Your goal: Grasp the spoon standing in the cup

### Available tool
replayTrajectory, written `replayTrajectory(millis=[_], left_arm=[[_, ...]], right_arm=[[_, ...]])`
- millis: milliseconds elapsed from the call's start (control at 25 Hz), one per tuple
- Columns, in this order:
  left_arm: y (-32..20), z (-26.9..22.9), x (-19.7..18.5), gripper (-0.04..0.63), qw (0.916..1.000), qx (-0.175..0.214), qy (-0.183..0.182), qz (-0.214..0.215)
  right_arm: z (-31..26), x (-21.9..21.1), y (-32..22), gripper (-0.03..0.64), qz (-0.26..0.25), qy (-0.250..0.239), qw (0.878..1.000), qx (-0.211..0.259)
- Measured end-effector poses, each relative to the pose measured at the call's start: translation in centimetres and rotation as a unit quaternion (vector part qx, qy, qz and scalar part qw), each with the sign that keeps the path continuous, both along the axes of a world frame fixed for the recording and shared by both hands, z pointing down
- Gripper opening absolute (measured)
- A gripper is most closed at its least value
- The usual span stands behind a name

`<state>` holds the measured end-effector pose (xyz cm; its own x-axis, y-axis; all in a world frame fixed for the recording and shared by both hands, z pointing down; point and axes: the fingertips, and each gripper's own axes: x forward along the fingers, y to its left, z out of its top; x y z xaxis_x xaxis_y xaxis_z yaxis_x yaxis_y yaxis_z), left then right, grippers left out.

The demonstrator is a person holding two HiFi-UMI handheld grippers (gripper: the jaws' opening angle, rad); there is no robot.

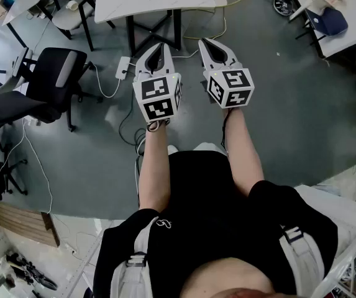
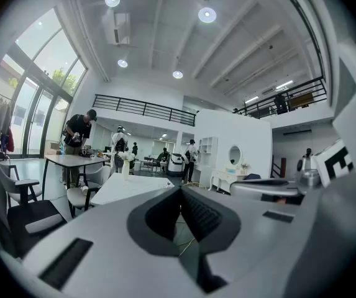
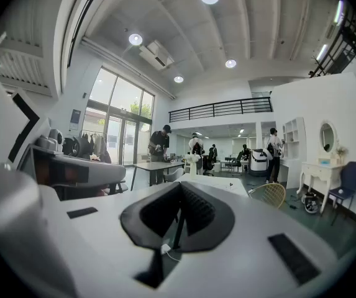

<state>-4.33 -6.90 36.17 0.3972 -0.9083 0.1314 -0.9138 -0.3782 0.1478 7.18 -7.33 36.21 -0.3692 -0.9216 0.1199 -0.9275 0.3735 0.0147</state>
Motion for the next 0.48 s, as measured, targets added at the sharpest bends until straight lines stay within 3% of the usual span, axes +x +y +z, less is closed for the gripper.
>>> replayTrajectory(millis=[480], left_arm=[[0.7, -0.2, 0.0, 0.017, 1.0000, 0.003, 0.005, 0.006]], right_arm=[[-1.1, -1.2, 0.9, 0.006, -0.022, 0.025, 0.999, 0.024]])
